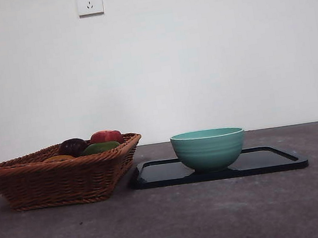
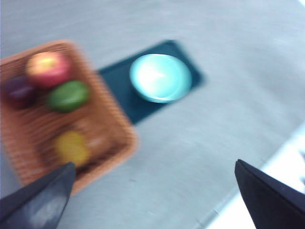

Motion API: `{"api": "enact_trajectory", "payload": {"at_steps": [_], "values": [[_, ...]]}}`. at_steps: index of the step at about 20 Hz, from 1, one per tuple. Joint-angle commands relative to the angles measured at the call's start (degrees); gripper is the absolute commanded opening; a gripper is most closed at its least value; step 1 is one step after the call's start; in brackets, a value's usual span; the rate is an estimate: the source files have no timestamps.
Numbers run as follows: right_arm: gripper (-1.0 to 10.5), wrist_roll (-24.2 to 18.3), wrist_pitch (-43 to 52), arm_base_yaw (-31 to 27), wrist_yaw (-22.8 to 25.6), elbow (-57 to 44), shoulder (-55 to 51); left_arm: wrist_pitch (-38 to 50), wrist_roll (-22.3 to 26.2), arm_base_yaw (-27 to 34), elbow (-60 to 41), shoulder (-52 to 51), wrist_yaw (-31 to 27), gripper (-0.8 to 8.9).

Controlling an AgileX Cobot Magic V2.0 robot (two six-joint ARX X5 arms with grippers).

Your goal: Pick up the wifruite, put it on the bowl, pick up the plate, put it on desk

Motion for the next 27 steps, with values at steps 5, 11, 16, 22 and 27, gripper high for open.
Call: {"api": "enact_trajectory", "payload": {"at_steps": [5, 11, 16, 22, 27], "values": [[5.3, 0.52, 0.52, 0.28, 0.20, 0.42, 0.20, -0.28, 5.25, -1.29, -3.23, -9.20, 4.13, 5.63], [5.3, 1.99, -0.07, 0.26, 0.24, 0.55, 1.84, -0.52, 5.53, -1.29, -6.40, -14.71, 4.17, 5.63], [5.3, 5.35, 0.17, 0.28, -2.36, 0.92, 14.64, -0.87, 5.53, -1.29, -6.40, -15.93, 4.15, 5.63], [5.3, 3.85, 0.50, 0.28, -2.43, 8.85, 41.86, -1.90, 5.53, -1.29, -6.40, -15.96, 4.15, 5.63], [5.3, 1.55, 1.09, 0.28, -2.34, 22.88, 63.67, -2.05, 5.51, -1.29, -6.40, -16.02, 4.17, 5.63]]}}
